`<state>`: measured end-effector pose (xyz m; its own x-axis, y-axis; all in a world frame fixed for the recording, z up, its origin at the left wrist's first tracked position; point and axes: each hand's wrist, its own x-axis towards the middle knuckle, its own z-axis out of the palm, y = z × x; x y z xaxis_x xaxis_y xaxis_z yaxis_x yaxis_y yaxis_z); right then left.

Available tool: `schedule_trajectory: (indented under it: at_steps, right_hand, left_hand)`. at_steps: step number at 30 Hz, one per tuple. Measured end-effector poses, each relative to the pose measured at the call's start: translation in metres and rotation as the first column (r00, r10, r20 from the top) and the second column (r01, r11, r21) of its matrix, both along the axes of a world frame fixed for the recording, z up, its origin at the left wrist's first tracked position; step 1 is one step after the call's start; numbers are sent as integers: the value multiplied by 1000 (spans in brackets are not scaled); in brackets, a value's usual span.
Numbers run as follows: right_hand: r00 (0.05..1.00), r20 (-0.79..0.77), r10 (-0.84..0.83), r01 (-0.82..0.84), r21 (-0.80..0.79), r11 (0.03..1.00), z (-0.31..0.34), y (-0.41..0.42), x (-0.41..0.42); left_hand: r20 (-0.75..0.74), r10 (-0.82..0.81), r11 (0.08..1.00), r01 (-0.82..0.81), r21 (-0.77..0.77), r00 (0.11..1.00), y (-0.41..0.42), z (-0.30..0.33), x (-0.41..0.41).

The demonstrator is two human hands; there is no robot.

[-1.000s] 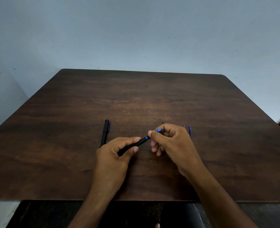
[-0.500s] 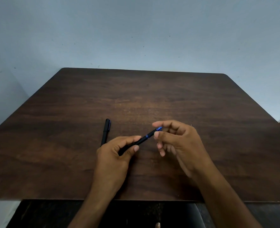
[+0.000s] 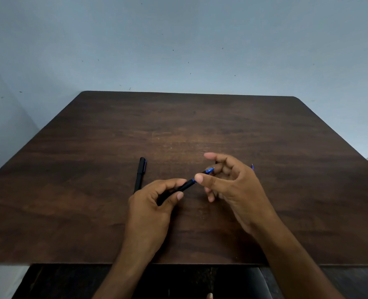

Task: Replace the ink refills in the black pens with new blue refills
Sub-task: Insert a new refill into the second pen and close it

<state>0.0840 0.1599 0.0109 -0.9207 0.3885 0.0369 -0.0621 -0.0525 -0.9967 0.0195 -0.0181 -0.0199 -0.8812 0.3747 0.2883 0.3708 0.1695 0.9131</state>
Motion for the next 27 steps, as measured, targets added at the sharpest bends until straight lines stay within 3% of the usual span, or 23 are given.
schedule_trajectory:
  at_steps: [3, 15, 21, 27]
  right_hand:
    - [995, -73, 63, -70, -100, 993, -5, 2, 1]
    - [995, 43, -92, 88, 92, 992, -3, -2, 0]
    - [998, -49, 50, -52, -42, 998, 3, 10, 8]
    - [1000, 5, 20, -20, 50, 999, 4, 18, 11]
  left_hand:
    - [10, 8, 1000, -8, -5, 1000, 0, -1, -1]
    - [-17, 9, 1000, -9, -26, 1000, 0, 2, 0]
    - [-11, 11, 1000, -11, -21, 1000, 0, 3, 1]
    - [-27, 14, 999, -15, -34, 1000, 1, 3, 2]
